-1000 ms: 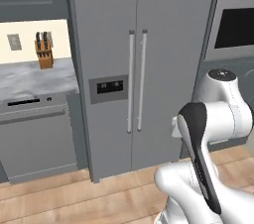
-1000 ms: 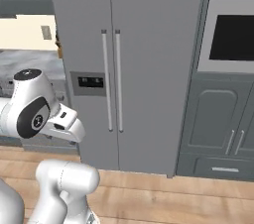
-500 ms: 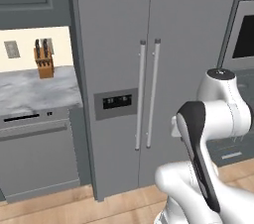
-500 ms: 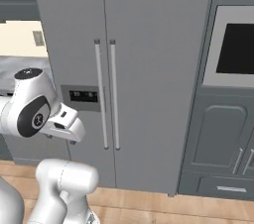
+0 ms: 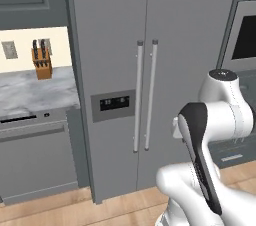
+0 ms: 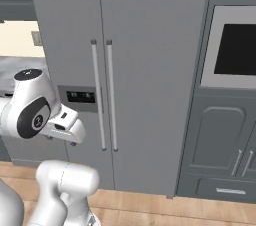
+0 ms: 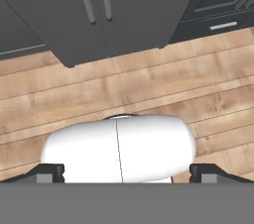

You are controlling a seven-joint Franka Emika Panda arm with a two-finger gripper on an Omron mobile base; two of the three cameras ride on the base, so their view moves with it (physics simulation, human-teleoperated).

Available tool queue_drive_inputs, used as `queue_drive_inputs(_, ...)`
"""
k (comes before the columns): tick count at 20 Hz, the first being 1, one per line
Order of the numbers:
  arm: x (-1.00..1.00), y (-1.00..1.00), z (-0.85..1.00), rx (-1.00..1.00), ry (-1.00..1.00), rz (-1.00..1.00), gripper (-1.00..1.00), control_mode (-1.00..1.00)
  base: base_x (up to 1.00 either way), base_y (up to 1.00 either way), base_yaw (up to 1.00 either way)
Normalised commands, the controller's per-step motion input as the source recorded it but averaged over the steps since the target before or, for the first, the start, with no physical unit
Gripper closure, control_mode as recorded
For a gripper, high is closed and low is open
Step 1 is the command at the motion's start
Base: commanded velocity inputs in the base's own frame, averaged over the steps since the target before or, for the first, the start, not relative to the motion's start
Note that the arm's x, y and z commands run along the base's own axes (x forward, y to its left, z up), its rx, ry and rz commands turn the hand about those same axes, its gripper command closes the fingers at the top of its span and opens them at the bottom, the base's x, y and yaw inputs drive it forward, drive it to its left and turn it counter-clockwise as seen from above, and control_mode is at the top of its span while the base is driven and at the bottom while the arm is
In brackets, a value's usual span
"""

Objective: Place one of the steaks on the plate and the other in the bowl. Then place the bowl in the fridge.

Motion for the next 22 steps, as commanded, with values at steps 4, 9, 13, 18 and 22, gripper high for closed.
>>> queue_drive_inputs(4, 0.0, 0.0, 0.0, 0.0, 0.0, 0.0, -1.0, 1.0, -0.24, 0.0, 0.03)
queue_drive_inputs(9, 0.0, 0.0, 0.0, 0.0, 0.0, 0.0, -1.0, 1.0, -0.35, 0.0, 0.01)
queue_drive_inputs(13, 0.23, 0.0, 0.0, 0.0, -0.01, 0.05, -1.0, -1.0, 0.0, 0.0, 0.0)
queue_drive_inputs(18, 0.98, -0.03, -0.19, 0.0, -0.15, 0.3, -1.0, -1.0, 0.0, 0.0, 0.0)
queue_drive_inputs(22, 1.0, -0.1, -0.14, 0.0, -0.04, 0.12, -1.0, -1.0, 0.0, 0.0, 0.0)
